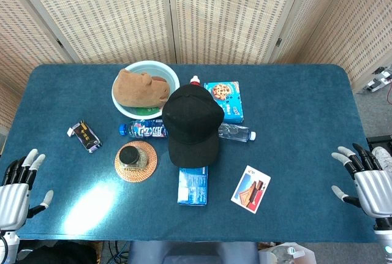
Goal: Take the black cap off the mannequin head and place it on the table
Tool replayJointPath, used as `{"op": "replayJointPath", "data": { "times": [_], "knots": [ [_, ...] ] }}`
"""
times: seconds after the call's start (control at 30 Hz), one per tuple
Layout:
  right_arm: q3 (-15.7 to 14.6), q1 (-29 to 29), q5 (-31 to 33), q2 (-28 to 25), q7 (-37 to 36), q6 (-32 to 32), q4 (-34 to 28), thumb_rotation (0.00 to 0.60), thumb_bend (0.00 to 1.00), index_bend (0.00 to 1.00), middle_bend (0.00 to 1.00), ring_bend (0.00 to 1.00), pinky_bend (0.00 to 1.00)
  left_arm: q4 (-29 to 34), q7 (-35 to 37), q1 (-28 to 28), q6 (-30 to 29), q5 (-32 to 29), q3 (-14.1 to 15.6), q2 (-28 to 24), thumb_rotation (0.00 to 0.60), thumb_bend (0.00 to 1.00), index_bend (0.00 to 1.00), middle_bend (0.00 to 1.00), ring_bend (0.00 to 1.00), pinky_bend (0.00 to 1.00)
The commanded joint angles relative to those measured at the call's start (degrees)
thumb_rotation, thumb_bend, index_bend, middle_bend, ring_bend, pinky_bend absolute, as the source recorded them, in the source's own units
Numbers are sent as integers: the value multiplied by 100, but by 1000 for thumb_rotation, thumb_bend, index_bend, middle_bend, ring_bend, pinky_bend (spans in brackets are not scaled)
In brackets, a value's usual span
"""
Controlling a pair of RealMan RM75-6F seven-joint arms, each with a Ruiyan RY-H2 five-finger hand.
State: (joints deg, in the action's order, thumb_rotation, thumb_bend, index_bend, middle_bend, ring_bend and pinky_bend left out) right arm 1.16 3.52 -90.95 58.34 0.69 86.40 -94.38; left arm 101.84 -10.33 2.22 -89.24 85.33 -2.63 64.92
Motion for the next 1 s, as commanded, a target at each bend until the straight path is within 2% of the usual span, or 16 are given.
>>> {"op": "replayJointPath", "data": {
  "times": [0.03,0.27,0.47,0.7,0.73,0.83,0.9,1.0],
  "knots": [
    [0,0,0,1,1,-4,0,600,191,242,190,43,144,-7,6,-4,6,2,7,3,600,296,0,0,0,20],
    [26,1,-13,-33,17,30,-18,600,191,242,190,43,144,-26,28,26,16,71,-2,2,600,296,0,0,0,20],
    [86,4,-40,-109,60,121,-85,600,191,242,190,43,144,-127,300,164,51,182,-124,-16,600,296,0,0,3,20],
    [172,52,-9,-244,182,123,-229,600,191,242,190,43,144,-303,671,575,381,586,-193,-11,600,296,26,15,97,30],
    [181,59,-10,-254,197,122,-251,600,192,242,190,43,144,-333,739,671,452,669,-211,-8,600,295,36,34,116,53],
    [185,80,4,-265,241,79,-286,600,192,242,190,43,144,-396,850,918,670,842,-239,33,600,296,78,134,196,225],
    [182,88,24,-266,263,45,-299,600,191,242,190,43,144,-443,909,1096,843,968,-235,74,600,295,107,241,287,364],
    [179,94,54,-261,286,11,-302,600,191,242,190,43,144,-484,995,1357,1106,1111,-233,146,600,295,139,394,419,512]
  ]
}}
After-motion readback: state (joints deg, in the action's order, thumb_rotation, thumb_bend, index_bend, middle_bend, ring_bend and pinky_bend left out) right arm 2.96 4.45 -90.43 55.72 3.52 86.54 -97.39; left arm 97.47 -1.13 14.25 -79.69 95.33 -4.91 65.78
